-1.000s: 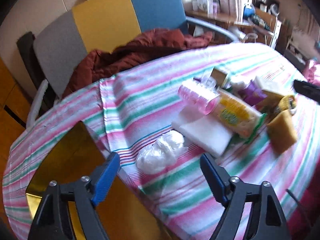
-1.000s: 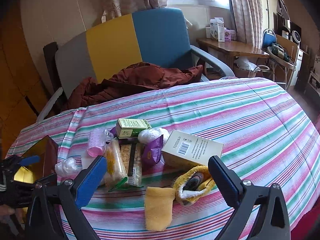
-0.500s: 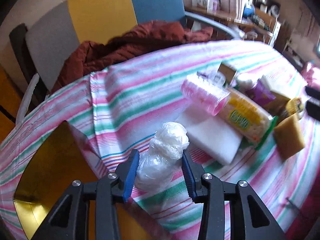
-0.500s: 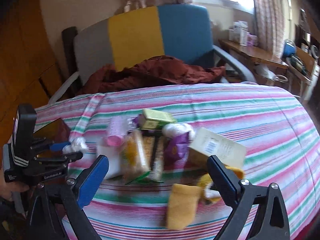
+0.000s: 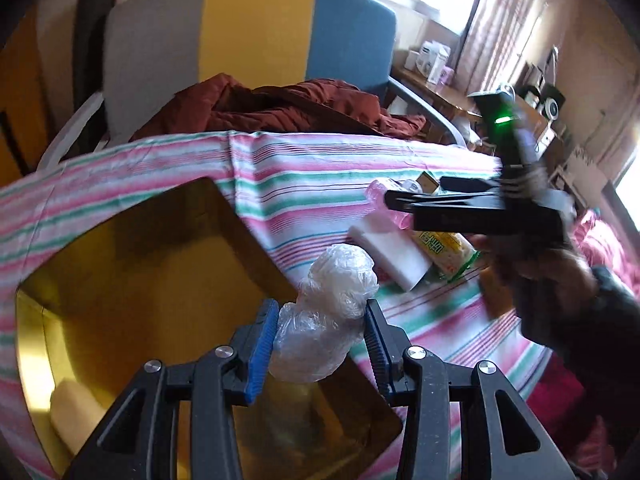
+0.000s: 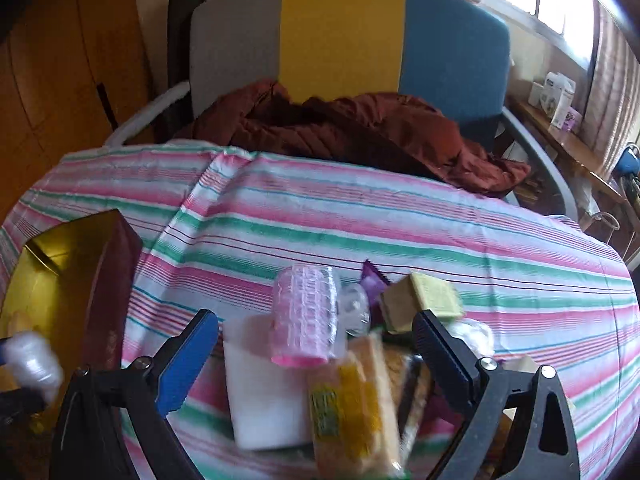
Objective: Organize objects
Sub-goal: 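Grasp the wrapped cotton ball with the left tool while the right tool grasps the pink roller, then lower the cotton ball and pink roller into the gold tray and open both tools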
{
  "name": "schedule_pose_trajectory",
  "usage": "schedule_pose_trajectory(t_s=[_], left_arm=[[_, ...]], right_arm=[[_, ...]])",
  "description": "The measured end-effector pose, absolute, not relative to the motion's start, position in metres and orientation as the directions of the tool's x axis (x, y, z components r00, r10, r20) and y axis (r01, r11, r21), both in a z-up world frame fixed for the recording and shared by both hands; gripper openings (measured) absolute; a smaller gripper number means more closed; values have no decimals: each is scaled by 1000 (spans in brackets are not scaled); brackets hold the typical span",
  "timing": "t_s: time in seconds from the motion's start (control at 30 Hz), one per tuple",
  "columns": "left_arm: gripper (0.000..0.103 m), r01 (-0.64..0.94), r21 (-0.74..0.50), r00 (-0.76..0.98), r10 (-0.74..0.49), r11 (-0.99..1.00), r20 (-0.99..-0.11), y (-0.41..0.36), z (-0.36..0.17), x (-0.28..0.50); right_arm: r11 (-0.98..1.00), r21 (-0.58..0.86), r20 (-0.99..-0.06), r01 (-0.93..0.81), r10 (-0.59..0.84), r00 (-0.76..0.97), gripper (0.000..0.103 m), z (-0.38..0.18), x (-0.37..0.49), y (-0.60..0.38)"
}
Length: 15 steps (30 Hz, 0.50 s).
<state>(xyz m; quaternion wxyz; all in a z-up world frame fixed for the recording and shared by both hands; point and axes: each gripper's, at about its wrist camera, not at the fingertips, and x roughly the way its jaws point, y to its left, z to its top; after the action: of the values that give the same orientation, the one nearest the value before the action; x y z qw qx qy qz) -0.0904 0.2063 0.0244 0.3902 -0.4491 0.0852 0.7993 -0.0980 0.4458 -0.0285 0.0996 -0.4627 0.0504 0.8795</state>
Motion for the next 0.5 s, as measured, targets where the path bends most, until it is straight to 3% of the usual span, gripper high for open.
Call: schedule_pose_trajectory(t_s=[0.03, 0.1, 0.33, 0.5], left_arm=[[44, -689, -222, -295, 547, -690, -784, 199, 24, -90], [44, -667, -232, -302, 542, -708, -784, 183, 24, -92], [44, -567, -273, -344, 525, -777, -779, 126, 18, -97], [44, -521, -287, -355, 510, -804, -784, 93, 9, -89]], right_arm=[[-977, -7, -835, -211, 122, -537, 72, -34, -104, 445], [-973, -30, -842, -229, 147, -519, 58, -39, -107, 444], [-973, -17, -802, -231, 151, -578, 56, -10, -93, 435], [-989, 75, -751, -130, 29, -660, 56, 24, -92, 391]])
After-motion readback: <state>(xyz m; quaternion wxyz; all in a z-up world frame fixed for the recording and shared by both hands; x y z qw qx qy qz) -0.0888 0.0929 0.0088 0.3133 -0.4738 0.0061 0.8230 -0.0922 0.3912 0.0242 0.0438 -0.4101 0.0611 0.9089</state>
